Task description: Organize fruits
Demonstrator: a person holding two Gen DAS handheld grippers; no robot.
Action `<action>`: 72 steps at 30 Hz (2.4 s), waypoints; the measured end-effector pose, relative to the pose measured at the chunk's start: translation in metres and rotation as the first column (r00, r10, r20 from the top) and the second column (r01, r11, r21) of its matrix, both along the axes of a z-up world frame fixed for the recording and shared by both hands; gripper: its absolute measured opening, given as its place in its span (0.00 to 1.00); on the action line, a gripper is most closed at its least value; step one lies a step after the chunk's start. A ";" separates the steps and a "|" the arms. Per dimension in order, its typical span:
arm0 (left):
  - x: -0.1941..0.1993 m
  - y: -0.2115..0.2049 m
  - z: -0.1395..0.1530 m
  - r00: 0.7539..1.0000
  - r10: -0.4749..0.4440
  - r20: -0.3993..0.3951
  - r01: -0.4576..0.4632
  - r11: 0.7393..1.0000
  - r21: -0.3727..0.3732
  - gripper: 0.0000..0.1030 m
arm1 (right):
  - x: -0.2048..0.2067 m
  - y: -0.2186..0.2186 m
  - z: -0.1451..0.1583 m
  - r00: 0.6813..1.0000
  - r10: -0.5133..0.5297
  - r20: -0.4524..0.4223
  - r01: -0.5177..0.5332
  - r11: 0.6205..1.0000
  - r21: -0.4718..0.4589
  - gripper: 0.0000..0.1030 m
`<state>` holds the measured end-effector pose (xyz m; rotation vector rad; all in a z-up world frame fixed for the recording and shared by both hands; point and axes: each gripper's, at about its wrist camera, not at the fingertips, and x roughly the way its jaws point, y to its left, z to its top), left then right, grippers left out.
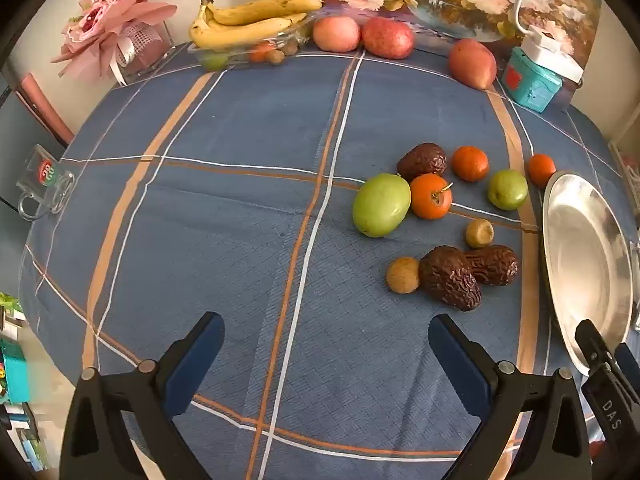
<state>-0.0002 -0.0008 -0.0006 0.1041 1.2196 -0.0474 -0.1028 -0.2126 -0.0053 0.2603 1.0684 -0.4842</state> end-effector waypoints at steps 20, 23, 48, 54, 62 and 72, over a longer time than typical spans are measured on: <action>0.003 0.003 0.000 1.000 -0.019 -0.008 0.018 1.000 -0.025 1.00 | 0.001 0.000 0.002 1.000 -0.006 0.006 0.006 1.000 0.000 0.93; 0.002 0.001 0.001 1.000 -0.020 -0.006 0.020 1.000 -0.022 1.00 | 0.002 0.000 0.001 1.000 -0.006 0.006 0.006 1.000 0.001 0.93; 0.000 -0.003 0.000 1.000 -0.020 -0.006 0.020 1.000 -0.019 1.00 | 0.001 0.001 0.000 1.000 -0.003 0.008 0.003 1.000 0.008 0.93; 0.000 -0.003 0.000 1.000 -0.019 -0.006 0.019 1.000 -0.020 1.00 | 0.001 0.000 0.001 1.000 -0.004 0.009 0.004 1.000 0.008 0.93; 0.000 -0.002 0.000 1.000 -0.018 -0.005 0.018 1.000 -0.023 1.00 | 0.001 0.002 0.001 1.000 -0.001 0.011 0.001 1.000 0.011 0.93; 0.000 -0.002 0.000 1.000 -0.019 -0.004 0.019 1.000 -0.022 1.00 | 0.000 0.001 0.001 1.000 -0.001 0.017 0.001 1.000 0.019 0.93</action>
